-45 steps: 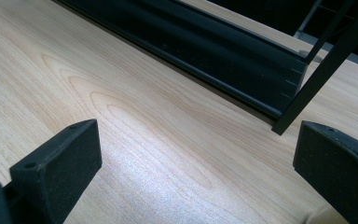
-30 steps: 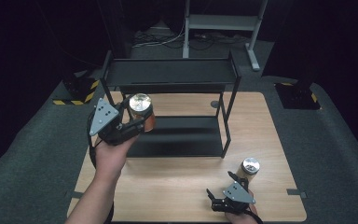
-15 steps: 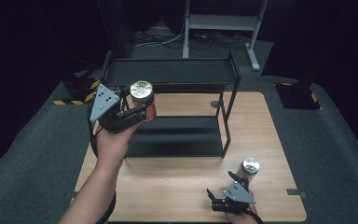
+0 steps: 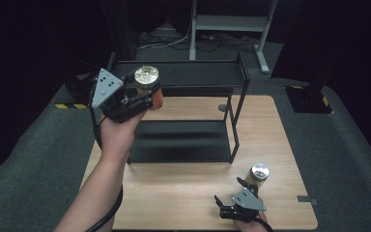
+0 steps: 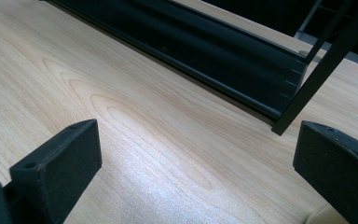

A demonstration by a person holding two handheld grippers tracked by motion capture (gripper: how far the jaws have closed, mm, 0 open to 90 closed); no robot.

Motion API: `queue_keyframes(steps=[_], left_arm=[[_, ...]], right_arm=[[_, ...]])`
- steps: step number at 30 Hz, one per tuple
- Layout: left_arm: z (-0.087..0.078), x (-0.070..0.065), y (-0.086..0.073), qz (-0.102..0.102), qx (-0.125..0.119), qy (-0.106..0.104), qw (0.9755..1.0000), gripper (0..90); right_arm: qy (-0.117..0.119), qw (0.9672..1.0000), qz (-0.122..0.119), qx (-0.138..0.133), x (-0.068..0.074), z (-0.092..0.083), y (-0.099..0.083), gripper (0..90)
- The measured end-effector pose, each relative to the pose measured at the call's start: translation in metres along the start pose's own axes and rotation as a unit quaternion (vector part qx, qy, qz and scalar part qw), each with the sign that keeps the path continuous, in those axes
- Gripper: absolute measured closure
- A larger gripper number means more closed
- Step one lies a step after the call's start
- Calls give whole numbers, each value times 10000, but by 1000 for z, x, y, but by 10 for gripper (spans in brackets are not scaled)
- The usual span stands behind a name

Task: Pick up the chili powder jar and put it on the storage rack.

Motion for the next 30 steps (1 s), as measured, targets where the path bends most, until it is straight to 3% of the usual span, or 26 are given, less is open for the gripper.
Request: queue_keyframes(steps=[8, 16, 30], left_arm=[[10, 1, 10, 13, -69, 80, 9999, 342], [21, 3, 8, -114, -94, 103, 9998, 342], [48, 2, 14, -9, -33, 278, 9996, 342]], right_arm=[[-1, 10000, 26, -18, -1, 0, -1, 0], [7, 10000, -12, -24, 0, 0, -1, 0], [-4, 10000, -71, -15, 1, 0, -1, 0]])
Point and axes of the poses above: each handheld gripper's, and its own axes: z roughly forward along the jaws, y roughly out of its top, x roughly to its left, the point moved 3 cm from there along z, roughly forward along the jaws, and after that the axes turned 6 degrees about y, right-handed, at the moved point
